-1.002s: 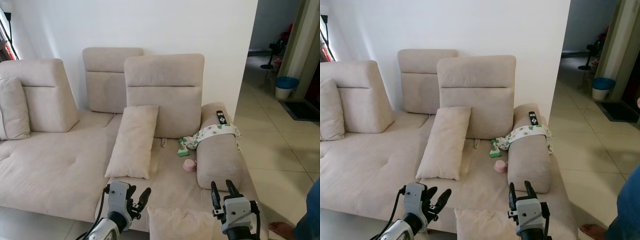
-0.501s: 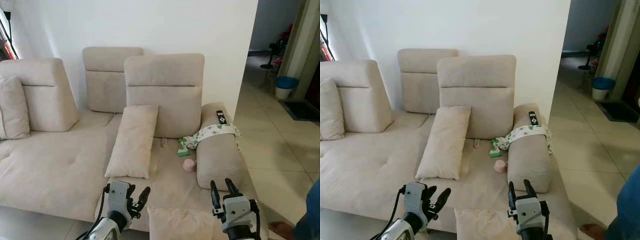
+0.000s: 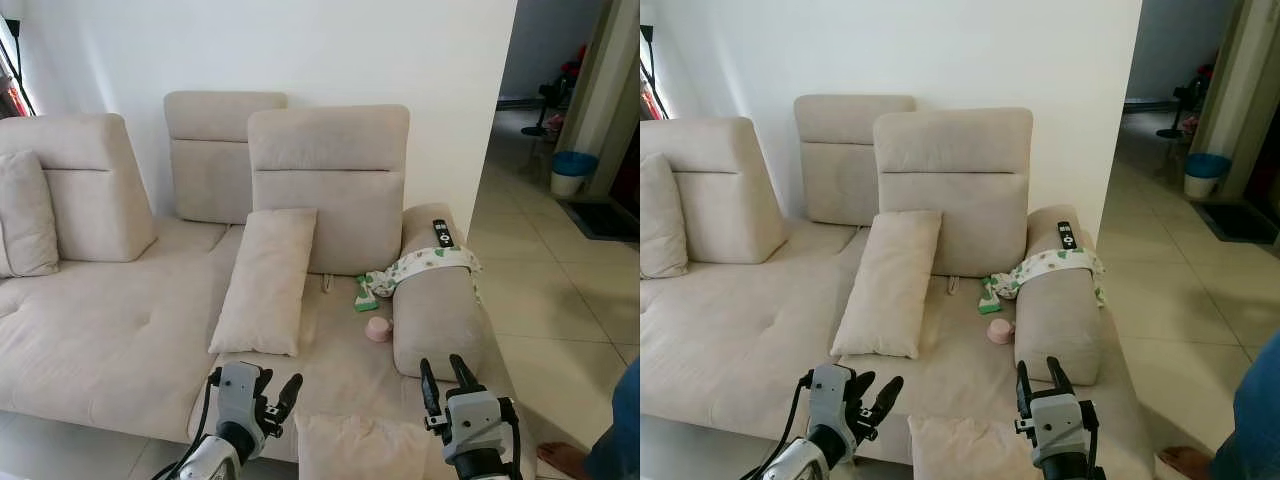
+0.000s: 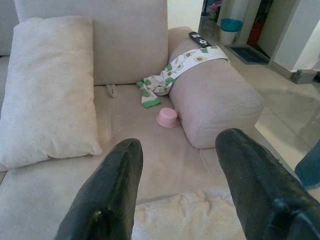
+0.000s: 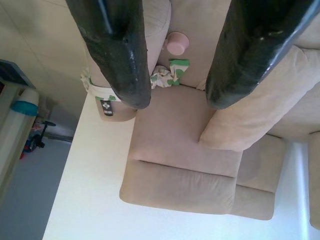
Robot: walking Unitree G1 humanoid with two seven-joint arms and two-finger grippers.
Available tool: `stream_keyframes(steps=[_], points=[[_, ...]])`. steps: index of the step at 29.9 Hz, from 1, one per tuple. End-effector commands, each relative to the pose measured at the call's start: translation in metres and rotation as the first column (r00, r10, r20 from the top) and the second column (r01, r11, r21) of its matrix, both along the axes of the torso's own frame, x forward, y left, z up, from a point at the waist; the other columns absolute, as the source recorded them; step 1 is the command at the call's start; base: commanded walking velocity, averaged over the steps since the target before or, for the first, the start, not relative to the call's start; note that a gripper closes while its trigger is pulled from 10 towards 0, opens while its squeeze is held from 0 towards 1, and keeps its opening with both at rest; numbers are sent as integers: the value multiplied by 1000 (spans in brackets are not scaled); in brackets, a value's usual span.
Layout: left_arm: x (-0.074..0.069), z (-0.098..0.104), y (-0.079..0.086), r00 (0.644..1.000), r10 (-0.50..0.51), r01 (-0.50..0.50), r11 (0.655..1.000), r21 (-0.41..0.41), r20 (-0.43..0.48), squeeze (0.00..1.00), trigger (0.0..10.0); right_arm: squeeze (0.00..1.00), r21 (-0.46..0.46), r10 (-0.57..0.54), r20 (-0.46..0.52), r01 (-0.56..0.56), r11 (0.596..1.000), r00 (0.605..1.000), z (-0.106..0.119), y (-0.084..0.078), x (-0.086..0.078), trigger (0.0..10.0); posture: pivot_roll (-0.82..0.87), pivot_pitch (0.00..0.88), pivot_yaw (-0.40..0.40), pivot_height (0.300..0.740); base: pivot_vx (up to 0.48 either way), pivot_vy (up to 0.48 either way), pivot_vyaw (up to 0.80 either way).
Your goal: Move the pillow to the sofa from floor
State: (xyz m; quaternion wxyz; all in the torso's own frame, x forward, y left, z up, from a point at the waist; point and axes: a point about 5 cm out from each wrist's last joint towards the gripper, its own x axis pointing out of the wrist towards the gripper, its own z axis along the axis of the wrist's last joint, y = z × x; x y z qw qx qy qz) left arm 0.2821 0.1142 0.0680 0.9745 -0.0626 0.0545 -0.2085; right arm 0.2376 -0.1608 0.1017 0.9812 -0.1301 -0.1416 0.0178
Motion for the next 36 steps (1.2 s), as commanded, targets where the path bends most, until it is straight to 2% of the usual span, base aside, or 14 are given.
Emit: stream_keyframes(steps=[1, 36], points=[[-1, -3, 2, 1000, -8, 8, 999, 37, -4, 0, 10000, 0, 3, 10, 2, -10, 1000, 1000, -1, 2, -1, 10000, -109, 0, 90, 740, 0, 0, 0], [-3, -4, -1, 1000, -25, 25, 999, 36, 0, 0, 10000, 0, -5, 7, 3, -7, 1000, 1000, -1, 2, -2, 10000, -112, 0, 86, 740, 0, 0, 0]])
